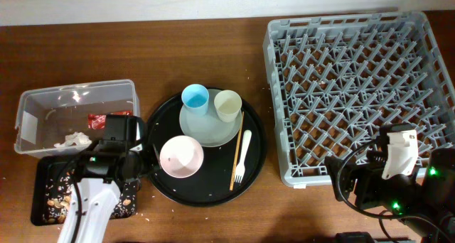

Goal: Sort waste into correct bins and load items into the dishwasher rack
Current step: 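Move the left gripper to the pink bowl and grasp its rim, then lift the pink bowl and bring the right gripper to it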

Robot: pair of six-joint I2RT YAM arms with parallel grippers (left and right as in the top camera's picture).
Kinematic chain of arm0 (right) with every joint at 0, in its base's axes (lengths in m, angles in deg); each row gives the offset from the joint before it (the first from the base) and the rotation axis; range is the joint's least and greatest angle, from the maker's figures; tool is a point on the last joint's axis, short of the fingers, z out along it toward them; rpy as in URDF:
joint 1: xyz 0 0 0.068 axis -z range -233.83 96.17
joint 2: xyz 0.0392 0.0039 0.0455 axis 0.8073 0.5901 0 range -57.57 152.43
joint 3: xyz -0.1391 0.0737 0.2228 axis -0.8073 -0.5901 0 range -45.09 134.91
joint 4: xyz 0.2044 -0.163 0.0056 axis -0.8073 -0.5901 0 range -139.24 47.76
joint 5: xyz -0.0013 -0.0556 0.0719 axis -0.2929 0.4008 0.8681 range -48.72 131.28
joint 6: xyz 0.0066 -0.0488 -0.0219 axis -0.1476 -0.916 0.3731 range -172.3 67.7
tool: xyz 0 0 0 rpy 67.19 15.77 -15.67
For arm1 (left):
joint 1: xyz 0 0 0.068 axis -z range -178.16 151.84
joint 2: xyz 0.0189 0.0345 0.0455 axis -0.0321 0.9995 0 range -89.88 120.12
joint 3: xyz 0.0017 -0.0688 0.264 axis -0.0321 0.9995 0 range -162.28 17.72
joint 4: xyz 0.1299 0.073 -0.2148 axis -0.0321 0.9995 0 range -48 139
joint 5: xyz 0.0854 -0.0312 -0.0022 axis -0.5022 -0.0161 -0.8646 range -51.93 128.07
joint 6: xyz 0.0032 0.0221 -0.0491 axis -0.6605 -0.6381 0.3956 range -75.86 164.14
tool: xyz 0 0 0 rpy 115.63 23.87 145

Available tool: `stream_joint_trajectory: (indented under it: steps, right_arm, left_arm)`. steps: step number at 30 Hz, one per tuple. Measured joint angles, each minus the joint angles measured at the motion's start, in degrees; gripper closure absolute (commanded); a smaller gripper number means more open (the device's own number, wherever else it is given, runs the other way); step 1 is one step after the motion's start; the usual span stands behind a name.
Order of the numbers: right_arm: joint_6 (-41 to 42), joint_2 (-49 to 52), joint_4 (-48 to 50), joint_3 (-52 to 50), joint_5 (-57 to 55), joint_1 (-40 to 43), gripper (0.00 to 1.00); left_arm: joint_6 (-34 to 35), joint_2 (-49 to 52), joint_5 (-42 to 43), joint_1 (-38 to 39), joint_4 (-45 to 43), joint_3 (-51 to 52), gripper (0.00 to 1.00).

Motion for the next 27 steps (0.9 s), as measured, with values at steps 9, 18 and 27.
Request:
stream_joint_trajectory:
  steps: [9,18,27]
  right_arm:
    - [0.0,0.0,0.0,0.0,-1.2,0.0,0.02]
    - [0.0,0.1,-0.2,0.0,-1.2,0.0,0.02]
    - [0.0,0.2,-1.5,0.0,-1.2,0.0,0.01]
  left_arm:
    - [-0.2,5.5,1.7,1.1,-4.4,0.0,0.63]
    - [-0.2,13.0,-2.3,7.9,-7.0,0.0,0.57]
    - [1.6,13.1,-3.4,7.9,-11.0,5.9,0.69]
